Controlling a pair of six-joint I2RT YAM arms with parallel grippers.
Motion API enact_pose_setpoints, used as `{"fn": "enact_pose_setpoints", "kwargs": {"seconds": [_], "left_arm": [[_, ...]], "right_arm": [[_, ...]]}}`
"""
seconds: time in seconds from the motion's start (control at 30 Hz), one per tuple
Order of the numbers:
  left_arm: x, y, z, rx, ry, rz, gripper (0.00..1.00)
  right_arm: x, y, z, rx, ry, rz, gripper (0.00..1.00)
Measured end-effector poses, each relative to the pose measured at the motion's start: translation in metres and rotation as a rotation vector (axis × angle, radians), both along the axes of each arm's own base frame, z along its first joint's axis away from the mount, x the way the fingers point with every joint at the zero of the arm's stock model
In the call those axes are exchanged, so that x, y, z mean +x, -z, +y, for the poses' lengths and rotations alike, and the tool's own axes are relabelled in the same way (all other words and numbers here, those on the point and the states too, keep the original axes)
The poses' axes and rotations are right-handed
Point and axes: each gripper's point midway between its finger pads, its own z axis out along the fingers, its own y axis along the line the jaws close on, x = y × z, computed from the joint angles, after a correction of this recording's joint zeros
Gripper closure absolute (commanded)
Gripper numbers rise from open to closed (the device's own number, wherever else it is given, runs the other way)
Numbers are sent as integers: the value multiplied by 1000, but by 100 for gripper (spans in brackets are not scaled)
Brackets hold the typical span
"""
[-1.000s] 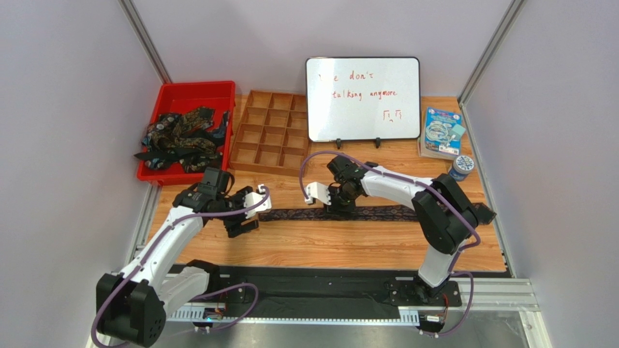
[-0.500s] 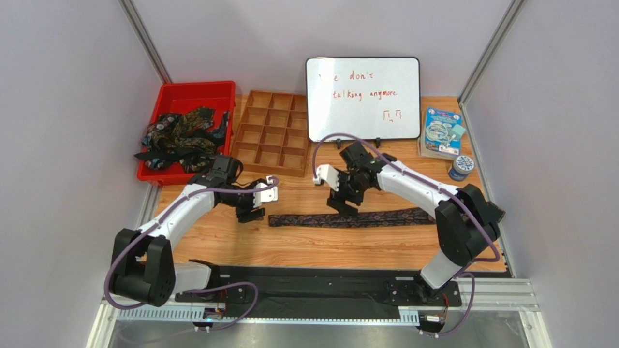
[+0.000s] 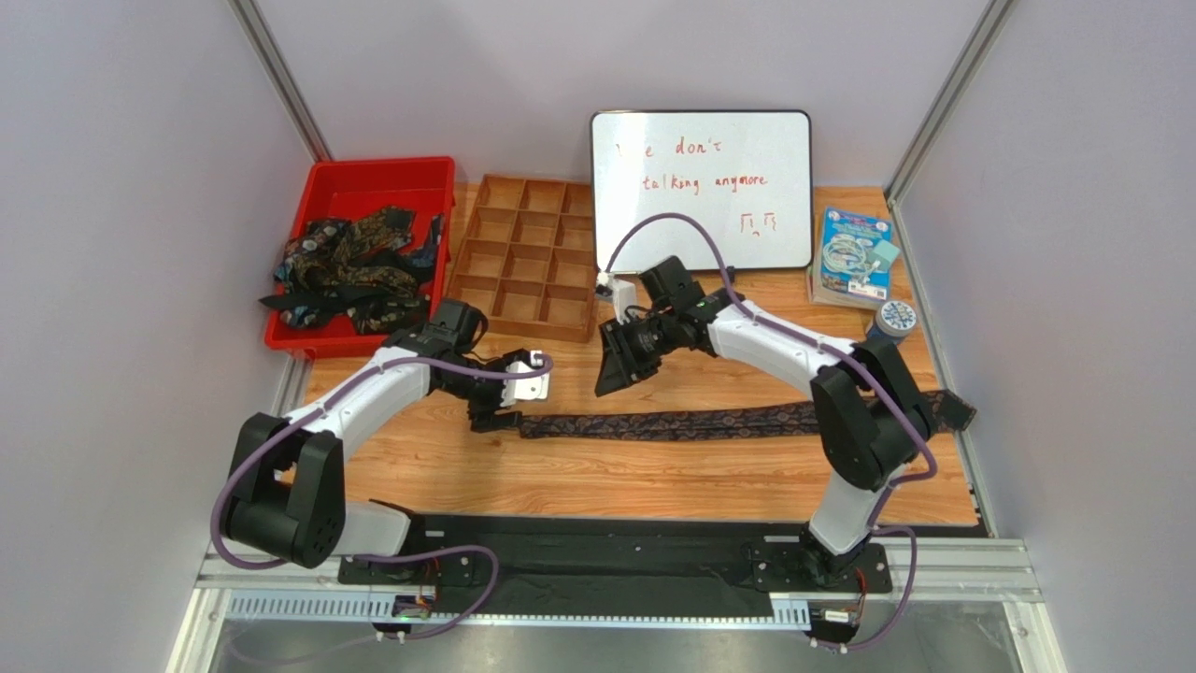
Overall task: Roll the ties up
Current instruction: Roll the tie at the center of the board.
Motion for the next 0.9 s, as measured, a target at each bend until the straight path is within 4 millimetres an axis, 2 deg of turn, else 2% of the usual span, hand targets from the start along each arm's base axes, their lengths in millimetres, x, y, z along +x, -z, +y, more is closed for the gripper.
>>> {"fn": "enact_pose_setpoints", "kwargs": {"seconds": [0.23,0.47,0.6,0.7,0.9], "left_arm": [[-2,6,-2,45,42,-20,25],[-5,16,-3,95,64,-10,25],[-10,25,-5,133,77,19,27],[-8,22,-11,137,71,23,27],[-8,9,-26,107,17,45,26]], "right_arm": [[-9,28,29,15,120,243,82],[-19,42,48,18,152,326,83],[-24,68,46,-24,167,374,84],[-25,91,34,-70,203,422,85],[-20,94,21,-59,227,462,85]]}}
